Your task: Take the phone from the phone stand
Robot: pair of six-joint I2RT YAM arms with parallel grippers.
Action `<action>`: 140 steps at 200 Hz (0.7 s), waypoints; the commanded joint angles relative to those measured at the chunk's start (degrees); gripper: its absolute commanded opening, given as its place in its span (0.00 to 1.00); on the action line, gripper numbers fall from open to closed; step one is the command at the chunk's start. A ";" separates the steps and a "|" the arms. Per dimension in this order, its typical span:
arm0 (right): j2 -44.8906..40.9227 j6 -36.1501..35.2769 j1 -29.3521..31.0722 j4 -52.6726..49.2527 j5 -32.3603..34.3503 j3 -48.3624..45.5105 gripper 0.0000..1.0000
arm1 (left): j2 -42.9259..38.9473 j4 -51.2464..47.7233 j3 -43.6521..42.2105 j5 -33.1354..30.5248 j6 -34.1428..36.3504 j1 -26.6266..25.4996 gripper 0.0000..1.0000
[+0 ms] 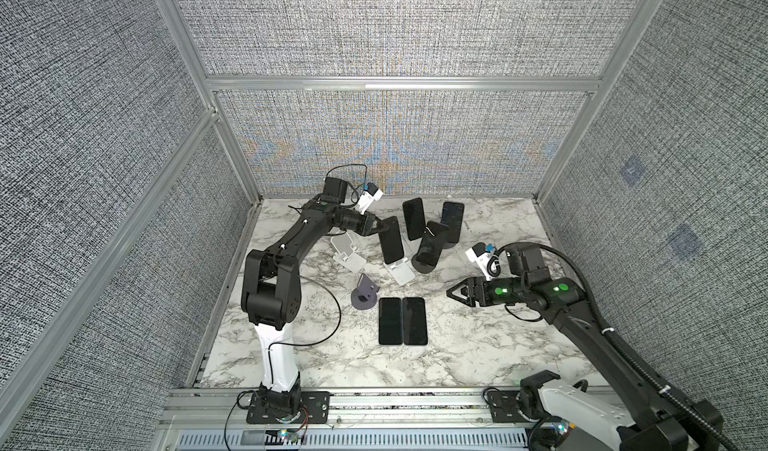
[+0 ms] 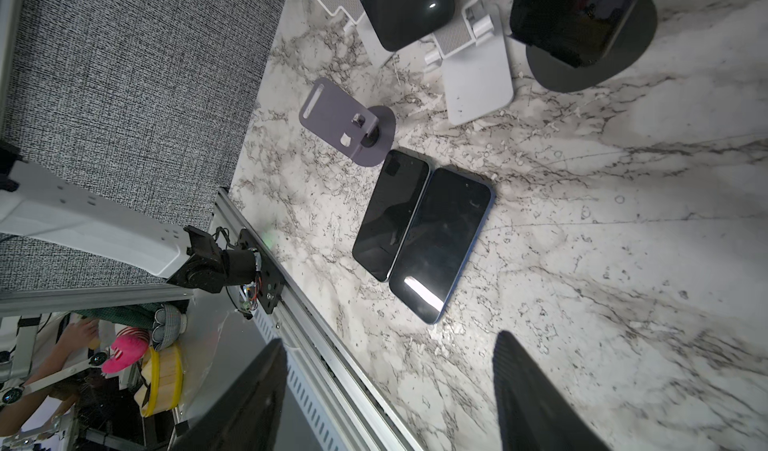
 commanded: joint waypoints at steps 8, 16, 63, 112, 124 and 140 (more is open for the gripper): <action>0.03 1.25 2.01 1.88 4.27 1.80 0.67 | -3.84 -0.24 -0.37 -0.97 -3.72 0.08 0.00; 0.32 1.42 2.78 1.55 5.87 2.41 0.68 | -5.22 0.30 -1.42 -1.16 -5.31 0.03 0.00; 3.03 1.32 11.52 -1.16 19.81 9.28 0.67 | -13.55 -1.61 -6.27 -4.38 -14.41 -0.12 0.00; 9.65 -1.06 19.28 -6.70 31.26 18.31 0.66 | -18.35 -0.41 -11.84 0.73 -27.32 -0.54 0.00; 11.96 -1.30 20.68 -8.99 33.38 21.38 0.66 | -19.45 2.02 -14.79 0.70 -31.78 -0.62 0.00; 15.22 -1.95 22.63 -12.28 35.83 25.59 0.65 | -21.84 12.72 -21.99 2.31 -41.57 -1.69 0.00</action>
